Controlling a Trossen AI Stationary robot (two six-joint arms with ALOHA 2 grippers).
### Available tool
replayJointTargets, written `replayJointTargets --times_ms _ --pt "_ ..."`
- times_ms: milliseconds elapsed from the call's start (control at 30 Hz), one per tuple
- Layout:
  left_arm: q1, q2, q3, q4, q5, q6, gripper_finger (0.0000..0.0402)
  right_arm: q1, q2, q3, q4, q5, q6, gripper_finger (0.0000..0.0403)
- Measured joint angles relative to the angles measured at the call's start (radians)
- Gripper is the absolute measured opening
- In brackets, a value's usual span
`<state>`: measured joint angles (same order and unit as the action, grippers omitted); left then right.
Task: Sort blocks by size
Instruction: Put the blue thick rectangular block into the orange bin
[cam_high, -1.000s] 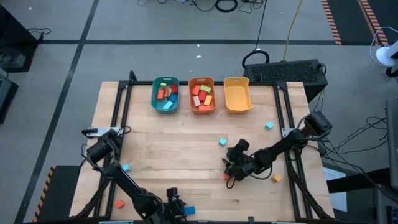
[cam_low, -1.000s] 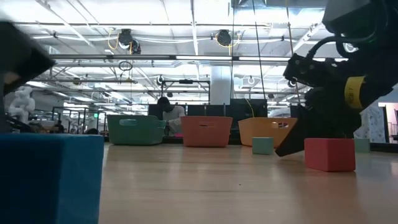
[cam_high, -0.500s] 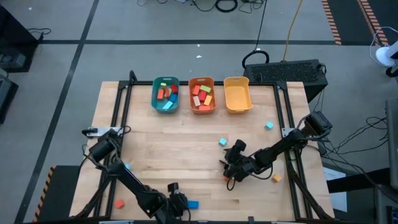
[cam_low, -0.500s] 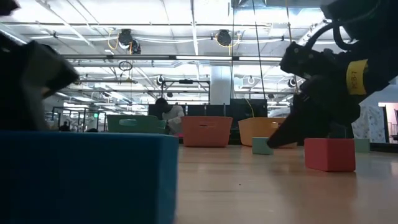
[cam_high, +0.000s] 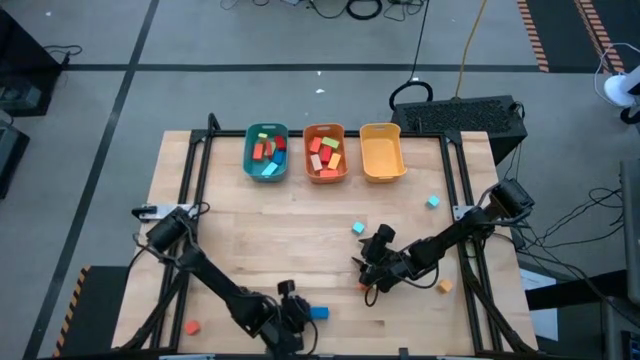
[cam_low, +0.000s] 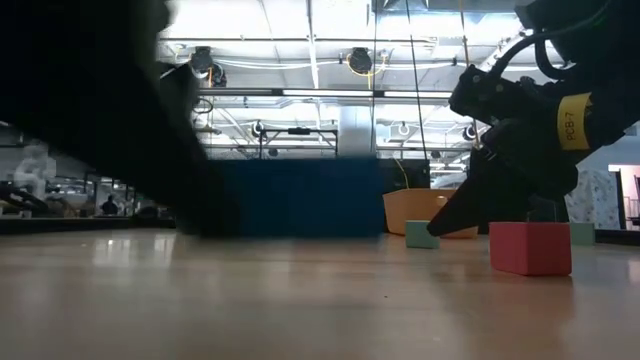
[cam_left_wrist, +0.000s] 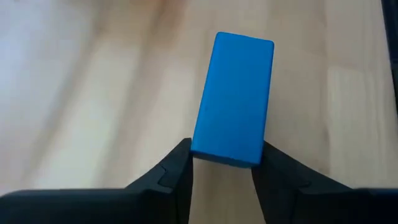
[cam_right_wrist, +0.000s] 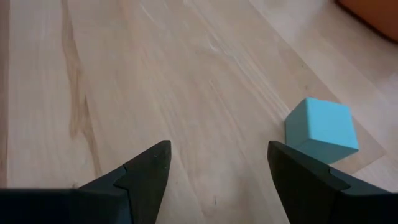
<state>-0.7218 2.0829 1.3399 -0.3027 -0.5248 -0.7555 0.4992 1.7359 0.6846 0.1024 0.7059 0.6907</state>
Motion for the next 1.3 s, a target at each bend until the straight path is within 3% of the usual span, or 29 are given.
replayJointTargets --times_ms 367,733,1300 --pt "0.169 -0.157 0.0 -0.122 -0.016 0.164 0.0132 0.0 0.0 0.001 0.0 -0.004 -0.004 0.0256" --pt "0.441 -0.236 0.001 -0.162 0.0 0.36 0.0132 0.007 -0.001 0.001 -0.002 -0.029 -0.02 0.0256" --pt "0.892 -0.234 0.001 -0.115 0.257 0.614 0.0132 -0.025 -0.001 0.001 -0.003 -0.016 -0.206 0.0256"
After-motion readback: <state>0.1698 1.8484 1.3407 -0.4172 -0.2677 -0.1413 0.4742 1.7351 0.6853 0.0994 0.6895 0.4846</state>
